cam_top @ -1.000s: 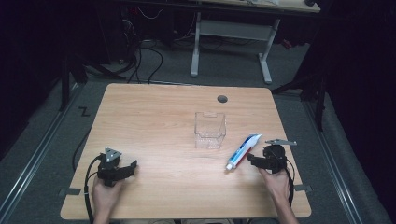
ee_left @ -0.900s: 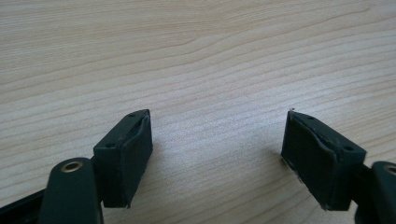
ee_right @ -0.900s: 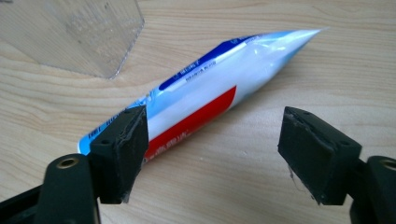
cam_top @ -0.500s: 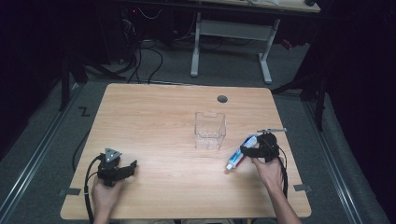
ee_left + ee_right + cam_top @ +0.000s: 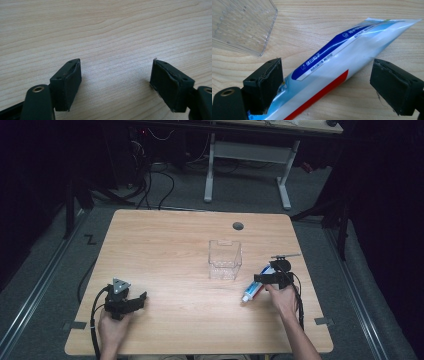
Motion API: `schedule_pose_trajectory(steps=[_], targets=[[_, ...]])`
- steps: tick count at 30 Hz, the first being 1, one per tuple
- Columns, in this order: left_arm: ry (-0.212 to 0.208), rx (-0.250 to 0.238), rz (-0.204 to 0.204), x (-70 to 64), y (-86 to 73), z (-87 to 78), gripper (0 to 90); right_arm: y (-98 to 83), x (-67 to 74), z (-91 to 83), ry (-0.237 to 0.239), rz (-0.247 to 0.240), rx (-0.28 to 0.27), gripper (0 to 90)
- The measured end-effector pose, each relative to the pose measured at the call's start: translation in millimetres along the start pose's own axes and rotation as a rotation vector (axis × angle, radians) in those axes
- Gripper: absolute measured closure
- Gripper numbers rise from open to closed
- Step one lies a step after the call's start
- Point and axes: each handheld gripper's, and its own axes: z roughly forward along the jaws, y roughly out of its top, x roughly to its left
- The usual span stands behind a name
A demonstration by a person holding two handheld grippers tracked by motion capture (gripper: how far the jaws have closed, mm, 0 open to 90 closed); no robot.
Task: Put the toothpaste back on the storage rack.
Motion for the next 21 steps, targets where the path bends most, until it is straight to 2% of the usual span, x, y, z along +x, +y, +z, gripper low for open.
schedule_pose_trajectory(steps=[5, 7, 8, 11, 14, 21], targets=[[-0.001, 0.000, -0.001, 0.1, 0.0, -0.1, 25.2, 8.2, 5.0, 5.2, -0.018, -0.007, 0.022, 11.5], [-0.002, 0.001, -0.001, 0.2, 0.0, -0.2, 25.1, 10.2, 5.4, 8.9, -0.019, 0.004, 0.029, 11.4], [-0.002, 0.001, -0.001, 0.2, 0.0, -0.2, 25.1, 12.1, 5.5, 10.8, -0.039, -0.010, 0.038, 12.4], [-0.002, 0.001, -0.001, 0.3, 0.0, -0.2, 25.0, 13.8, 5.7, 10.9, -0.040, -0.001, 0.042, 13.4], [-0.002, 0.001, -0.001, 0.3, 0.0, -0.2, 25.0, 17.4, 7.0, 12.7, -0.076, -0.013, 0.060, 14.7], [-0.004, -0.001, -0.005, 0.4, -0.1, -0.2, 24.9, 18.4, 7.1, 14.0, -0.089, -0.005, 0.069, 15.1]])
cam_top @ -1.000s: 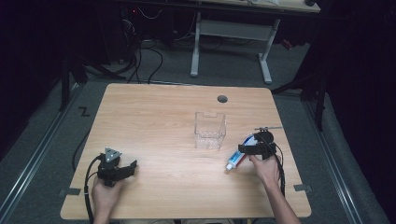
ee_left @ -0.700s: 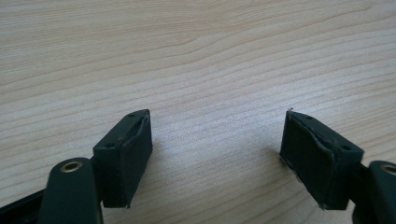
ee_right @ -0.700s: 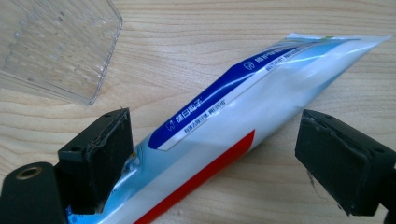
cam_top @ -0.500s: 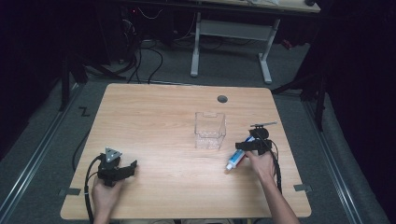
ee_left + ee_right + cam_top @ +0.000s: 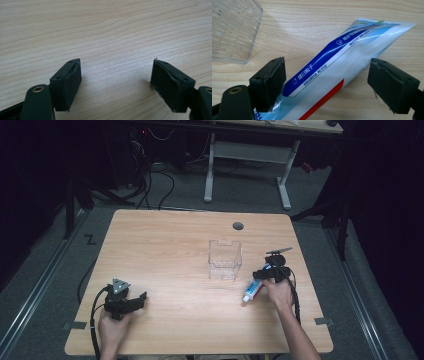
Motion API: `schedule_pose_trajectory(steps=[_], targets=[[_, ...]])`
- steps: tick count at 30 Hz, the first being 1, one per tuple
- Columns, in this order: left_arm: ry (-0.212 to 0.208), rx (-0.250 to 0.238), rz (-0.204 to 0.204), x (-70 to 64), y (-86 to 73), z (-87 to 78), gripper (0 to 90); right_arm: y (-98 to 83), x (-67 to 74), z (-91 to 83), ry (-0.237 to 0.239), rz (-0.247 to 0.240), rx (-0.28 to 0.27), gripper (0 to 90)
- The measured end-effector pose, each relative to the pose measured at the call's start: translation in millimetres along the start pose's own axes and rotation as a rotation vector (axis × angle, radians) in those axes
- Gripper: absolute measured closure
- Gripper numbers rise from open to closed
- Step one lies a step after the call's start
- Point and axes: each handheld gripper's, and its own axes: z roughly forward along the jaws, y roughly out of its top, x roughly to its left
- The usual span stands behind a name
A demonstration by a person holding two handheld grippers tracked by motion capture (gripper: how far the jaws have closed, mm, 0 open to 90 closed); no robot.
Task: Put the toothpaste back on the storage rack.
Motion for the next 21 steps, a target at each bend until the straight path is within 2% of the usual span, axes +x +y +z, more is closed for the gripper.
schedule_pose_trajectory(steps=[5, 8, 10, 15, 21], targets=[[0.000, 0.000, 0.001, 0.0, 0.0, 0.0, 24.9, -0.3, -1.2, 0.1, 0.011, 0.019, 0.014, 14.9], [0.000, 0.000, 0.001, 0.0, 0.0, 0.0, 24.9, 0.5, -0.8, 2.6, -0.001, 0.016, 0.032, 14.8], [0.000, 0.000, 0.001, 0.0, 0.0, 0.0, 24.9, 0.6, -2.0, 6.6, 0.014, 0.031, 0.046, 15.8], [0.001, 0.000, 0.001, 0.1, 0.0, 0.0, 24.8, 1.9, -1.3, 10.9, 0.013, 0.020, 0.052, 18.0], [0.001, 0.000, 0.002, 0.0, 0.0, 0.0, 24.8, 3.2, -4.0, 9.8, 0.023, 0.012, 0.051, 26.0]])
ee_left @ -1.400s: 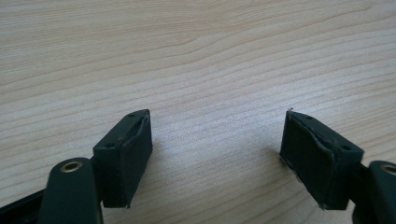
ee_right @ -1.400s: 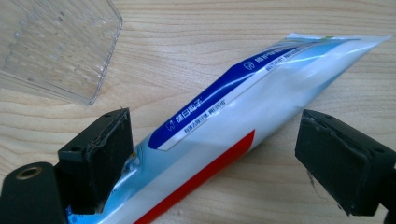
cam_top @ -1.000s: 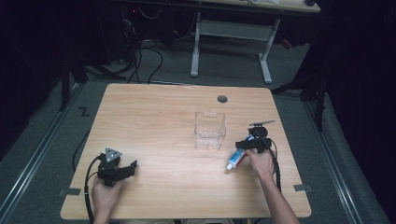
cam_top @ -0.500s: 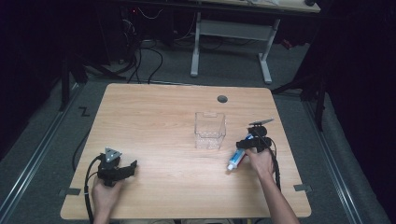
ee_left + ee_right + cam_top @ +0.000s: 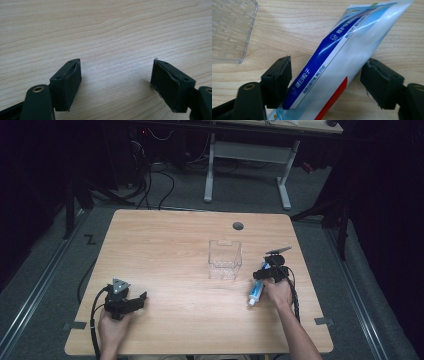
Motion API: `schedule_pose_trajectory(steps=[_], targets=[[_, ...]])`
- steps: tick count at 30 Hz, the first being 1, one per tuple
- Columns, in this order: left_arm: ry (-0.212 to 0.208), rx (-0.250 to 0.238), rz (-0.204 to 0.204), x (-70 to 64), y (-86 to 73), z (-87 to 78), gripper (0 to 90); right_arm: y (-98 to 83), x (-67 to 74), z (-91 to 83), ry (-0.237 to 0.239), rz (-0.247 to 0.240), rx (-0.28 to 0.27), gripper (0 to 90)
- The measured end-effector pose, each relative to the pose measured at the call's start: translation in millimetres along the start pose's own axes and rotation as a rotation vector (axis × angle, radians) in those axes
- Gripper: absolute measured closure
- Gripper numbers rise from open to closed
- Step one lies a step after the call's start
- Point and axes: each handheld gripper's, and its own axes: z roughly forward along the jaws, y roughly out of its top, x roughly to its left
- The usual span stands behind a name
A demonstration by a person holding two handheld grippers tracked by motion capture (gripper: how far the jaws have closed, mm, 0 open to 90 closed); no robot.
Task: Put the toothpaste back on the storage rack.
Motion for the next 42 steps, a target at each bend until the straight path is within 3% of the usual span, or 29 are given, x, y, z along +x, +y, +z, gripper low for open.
schedule_pose_trajectory(steps=[8, 19, 27, 35, 42], targets=[[-0.001, 0.000, -0.001, 0.0, 0.0, 0.0, 24.9, 2.9, -3.6, 0.8, 0.003, -0.005, 0.003, 33.1], [-0.002, -0.001, -0.001, 0.2, 0.0, 0.0, 25.0, 9.1, 2.4, 1.8, -0.051, -0.081, 0.051, 42.1], [-0.001, 0.000, 0.000, 0.1, 0.0, 0.1, 25.1, 7.5, 1.8, 1.4, -0.022, -0.101, 0.060, 54.3], [-0.001, 0.000, 0.000, 0.0, 0.0, 0.1, 25.0, 6.0, 2.7, 0.0, -0.033, -0.146, 0.063, 64.2], [0.000, 0.000, 0.000, 0.0, 0.1, 0.1, 24.9, 5.7, -3.6, -1.5, 0.008, -0.134, 0.059, 67.6]])
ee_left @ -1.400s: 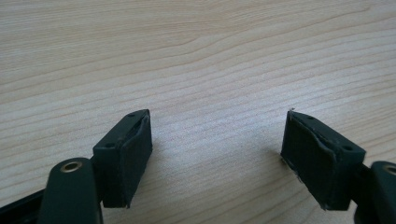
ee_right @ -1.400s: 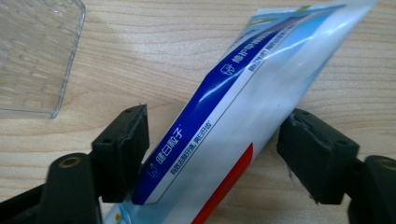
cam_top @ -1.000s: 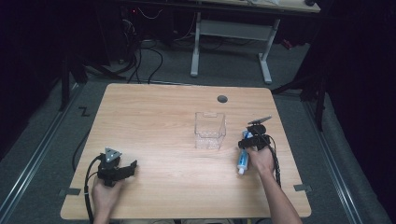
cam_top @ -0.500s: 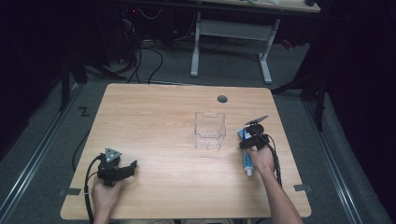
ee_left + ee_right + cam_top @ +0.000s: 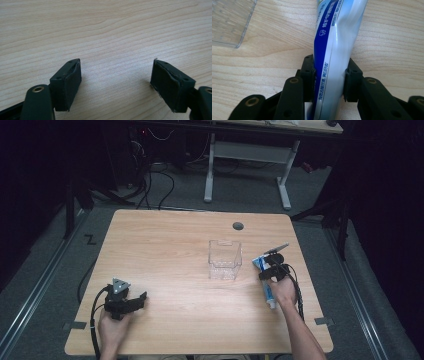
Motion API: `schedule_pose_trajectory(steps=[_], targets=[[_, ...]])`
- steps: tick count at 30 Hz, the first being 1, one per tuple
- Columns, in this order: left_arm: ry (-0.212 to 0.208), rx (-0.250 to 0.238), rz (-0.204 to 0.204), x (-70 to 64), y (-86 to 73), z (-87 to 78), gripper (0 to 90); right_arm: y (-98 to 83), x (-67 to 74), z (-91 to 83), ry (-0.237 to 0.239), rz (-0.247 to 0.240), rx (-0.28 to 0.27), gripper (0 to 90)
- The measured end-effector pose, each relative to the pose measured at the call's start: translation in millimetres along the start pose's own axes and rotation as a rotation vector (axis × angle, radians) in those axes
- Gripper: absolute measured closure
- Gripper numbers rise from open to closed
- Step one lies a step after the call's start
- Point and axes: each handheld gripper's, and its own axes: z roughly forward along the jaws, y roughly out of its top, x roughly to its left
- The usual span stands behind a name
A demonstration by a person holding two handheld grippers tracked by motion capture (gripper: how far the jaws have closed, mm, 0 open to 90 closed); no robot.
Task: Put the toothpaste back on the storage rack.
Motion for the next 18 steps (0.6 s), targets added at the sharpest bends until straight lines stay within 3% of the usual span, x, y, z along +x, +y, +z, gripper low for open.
schedule_pose_trajectory(steps=[10, 18], targets=[[0.000, 0.000, 0.000, 0.0, 0.0, 0.0, 24.8, -3.2, -2.2, -10.0, 0.036, -0.008, -0.033, 68.0], [0.001, 0.001, 0.001, -0.3, 0.0, 0.1, 24.9, -7.7, -1.5, -29.3, 0.068, -0.027, -0.117, 67.9]])
